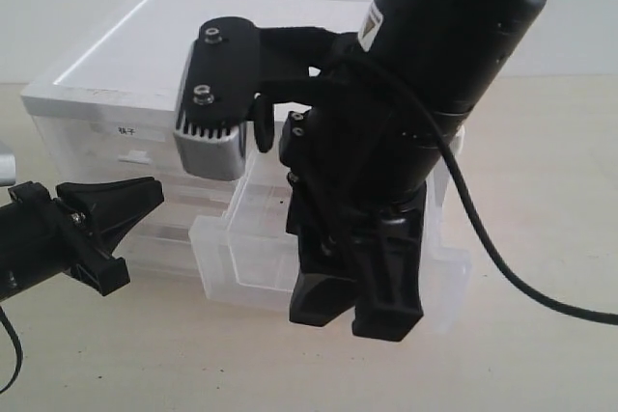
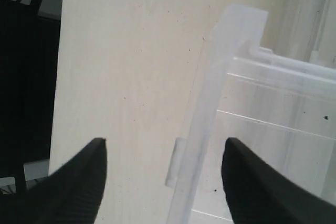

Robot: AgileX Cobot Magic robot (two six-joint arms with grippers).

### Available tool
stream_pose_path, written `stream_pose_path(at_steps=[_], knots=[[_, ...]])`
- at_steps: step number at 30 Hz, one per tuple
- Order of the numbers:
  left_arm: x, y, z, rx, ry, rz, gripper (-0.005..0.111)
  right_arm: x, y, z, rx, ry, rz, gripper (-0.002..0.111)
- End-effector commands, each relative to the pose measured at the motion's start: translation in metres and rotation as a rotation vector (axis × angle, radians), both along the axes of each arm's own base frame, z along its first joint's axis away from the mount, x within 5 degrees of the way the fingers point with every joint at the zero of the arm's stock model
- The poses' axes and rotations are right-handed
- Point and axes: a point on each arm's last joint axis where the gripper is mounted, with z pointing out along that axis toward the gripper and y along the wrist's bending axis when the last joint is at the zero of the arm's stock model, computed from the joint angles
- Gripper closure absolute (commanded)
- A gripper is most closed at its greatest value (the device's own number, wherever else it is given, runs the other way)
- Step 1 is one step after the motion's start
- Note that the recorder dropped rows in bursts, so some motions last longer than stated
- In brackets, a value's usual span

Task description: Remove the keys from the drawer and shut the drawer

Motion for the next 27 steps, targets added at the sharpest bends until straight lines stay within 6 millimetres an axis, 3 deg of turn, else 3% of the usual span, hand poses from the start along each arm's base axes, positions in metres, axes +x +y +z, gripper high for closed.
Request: stream_pose_path(at_steps=[1,10,13,15,23,27], knots=[[0.004,0.001,0.001,-0.010,0.000,0.031,0.102,-0.005,-0.005,0.013,0.040,-0.025,-0.007,0.052],[0.004,0.001,0.001,-0.008,-0.001,0.024,0.102,-0.018,-0.023,0.057,0.231,-0.182,-0.068,0.053],[0.004,0.001,0.001,-0.011,0.003,0.023,0.102,-0.011,-0.022,0.061,0.270,-0.241,-0.144,0.077],[0.004,0.001,0.001,-0.011,0.003,0.023,0.102,-0.004,-0.020,0.054,0.228,-0.269,-0.142,0.108],[0.003,0.001,0.001,-0.011,0.004,0.017,0.102,0.019,0.002,0.007,0.063,-0.169,-0.176,0.107],[0.003,0.001,0.001,-0.011,0.004,0.017,0.102,0.023,0.005,-0.004,0.007,-0.139,-0.181,0.107]])
